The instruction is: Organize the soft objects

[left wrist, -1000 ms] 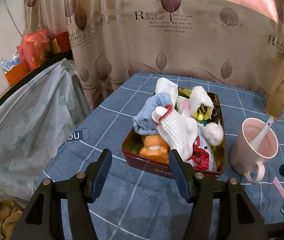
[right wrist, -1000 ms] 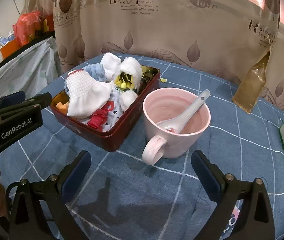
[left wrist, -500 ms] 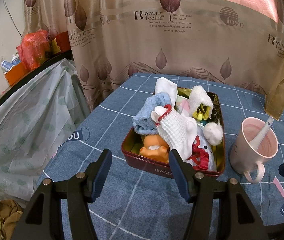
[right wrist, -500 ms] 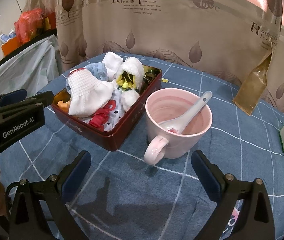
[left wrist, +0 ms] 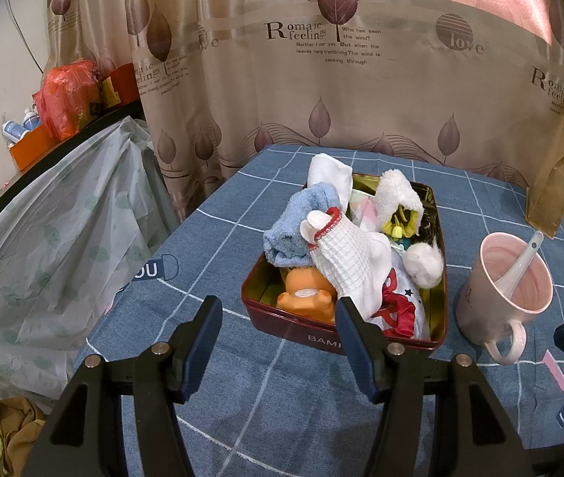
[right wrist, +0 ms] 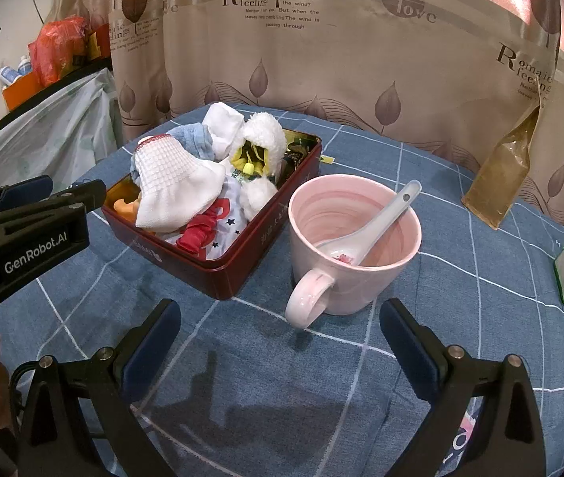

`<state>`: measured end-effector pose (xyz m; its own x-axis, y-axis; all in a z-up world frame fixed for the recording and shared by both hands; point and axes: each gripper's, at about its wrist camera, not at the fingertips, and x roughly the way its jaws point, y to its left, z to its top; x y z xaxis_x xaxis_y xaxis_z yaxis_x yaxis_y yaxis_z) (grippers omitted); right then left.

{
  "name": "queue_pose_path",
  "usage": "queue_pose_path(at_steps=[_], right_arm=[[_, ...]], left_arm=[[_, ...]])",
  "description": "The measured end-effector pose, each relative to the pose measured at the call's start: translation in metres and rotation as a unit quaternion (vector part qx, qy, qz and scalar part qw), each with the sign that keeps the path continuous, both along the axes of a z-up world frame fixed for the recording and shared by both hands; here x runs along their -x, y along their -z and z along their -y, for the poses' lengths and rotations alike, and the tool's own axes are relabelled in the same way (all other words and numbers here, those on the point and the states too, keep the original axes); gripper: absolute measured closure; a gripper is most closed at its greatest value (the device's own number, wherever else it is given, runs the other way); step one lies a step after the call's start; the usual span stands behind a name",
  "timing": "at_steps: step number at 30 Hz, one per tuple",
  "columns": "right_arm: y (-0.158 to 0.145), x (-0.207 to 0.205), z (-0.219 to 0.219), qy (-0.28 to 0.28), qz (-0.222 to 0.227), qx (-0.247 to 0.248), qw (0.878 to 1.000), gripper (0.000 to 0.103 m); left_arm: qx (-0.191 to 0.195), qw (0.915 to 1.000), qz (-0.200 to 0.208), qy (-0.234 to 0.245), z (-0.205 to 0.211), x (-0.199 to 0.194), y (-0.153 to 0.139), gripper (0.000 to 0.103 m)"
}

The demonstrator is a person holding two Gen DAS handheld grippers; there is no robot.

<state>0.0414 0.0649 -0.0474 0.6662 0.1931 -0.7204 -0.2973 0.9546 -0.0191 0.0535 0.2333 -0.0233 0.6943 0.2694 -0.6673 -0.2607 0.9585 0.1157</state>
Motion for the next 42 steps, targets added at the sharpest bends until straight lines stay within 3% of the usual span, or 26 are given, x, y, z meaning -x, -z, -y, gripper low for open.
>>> queue_pose_path(at_steps=[42], right_arm=[[0.0029,0.0013,-0.0004,-0.002,-0.004,0.004,1.000,0.004]], left_arm=[[-0.004,1.0000,0.006,0.006,0.0011,0.0013,-0.0029,0.042]])
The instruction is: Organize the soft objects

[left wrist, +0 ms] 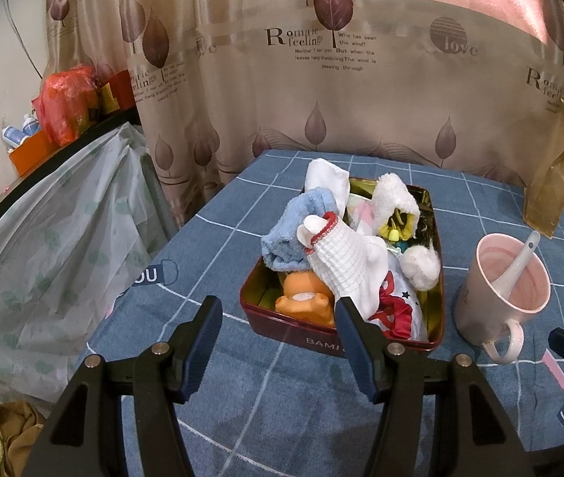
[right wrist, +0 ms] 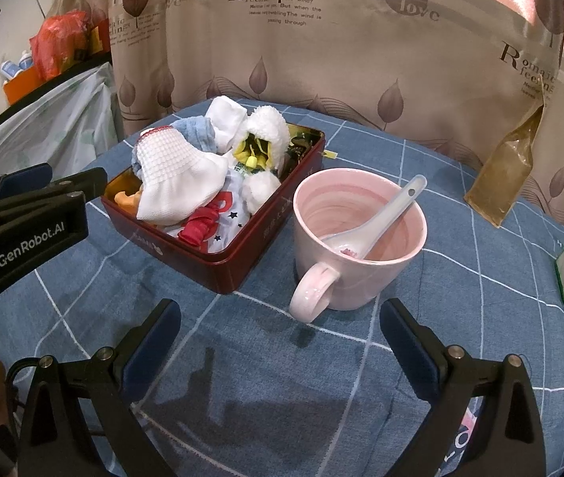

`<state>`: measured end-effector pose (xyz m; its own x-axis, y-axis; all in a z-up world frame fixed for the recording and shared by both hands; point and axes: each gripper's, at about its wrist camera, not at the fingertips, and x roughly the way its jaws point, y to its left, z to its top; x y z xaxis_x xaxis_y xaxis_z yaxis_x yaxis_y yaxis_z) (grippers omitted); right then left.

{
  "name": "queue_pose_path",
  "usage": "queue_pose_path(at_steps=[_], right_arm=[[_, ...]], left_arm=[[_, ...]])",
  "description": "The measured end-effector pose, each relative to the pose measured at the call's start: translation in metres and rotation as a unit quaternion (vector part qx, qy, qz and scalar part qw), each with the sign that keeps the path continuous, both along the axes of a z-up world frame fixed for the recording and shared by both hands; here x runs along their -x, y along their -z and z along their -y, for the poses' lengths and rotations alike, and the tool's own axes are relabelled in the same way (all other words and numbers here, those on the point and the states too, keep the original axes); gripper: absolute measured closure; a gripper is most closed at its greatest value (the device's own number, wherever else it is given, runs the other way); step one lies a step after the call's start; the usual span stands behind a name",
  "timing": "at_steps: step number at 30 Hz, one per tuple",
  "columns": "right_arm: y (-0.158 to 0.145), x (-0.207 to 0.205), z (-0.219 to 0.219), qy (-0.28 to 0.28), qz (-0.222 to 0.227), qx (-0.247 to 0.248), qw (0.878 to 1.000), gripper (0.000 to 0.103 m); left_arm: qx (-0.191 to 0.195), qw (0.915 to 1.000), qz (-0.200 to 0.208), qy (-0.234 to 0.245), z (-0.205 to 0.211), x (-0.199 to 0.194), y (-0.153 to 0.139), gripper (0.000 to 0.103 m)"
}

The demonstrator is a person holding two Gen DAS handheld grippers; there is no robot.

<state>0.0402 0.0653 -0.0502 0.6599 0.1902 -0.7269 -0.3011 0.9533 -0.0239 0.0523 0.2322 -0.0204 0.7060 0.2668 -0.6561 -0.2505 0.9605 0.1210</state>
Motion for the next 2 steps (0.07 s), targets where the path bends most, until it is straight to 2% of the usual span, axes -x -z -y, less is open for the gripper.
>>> queue_pose_path(at_steps=[2], right_arm=[[0.0006,0.0005,0.0005,0.000,0.001,0.000,1.000,0.004]], left_arm=[[-0.002,1.0000,0.001,-0.001,0.0001,0.0008,-0.0008,0.042]])
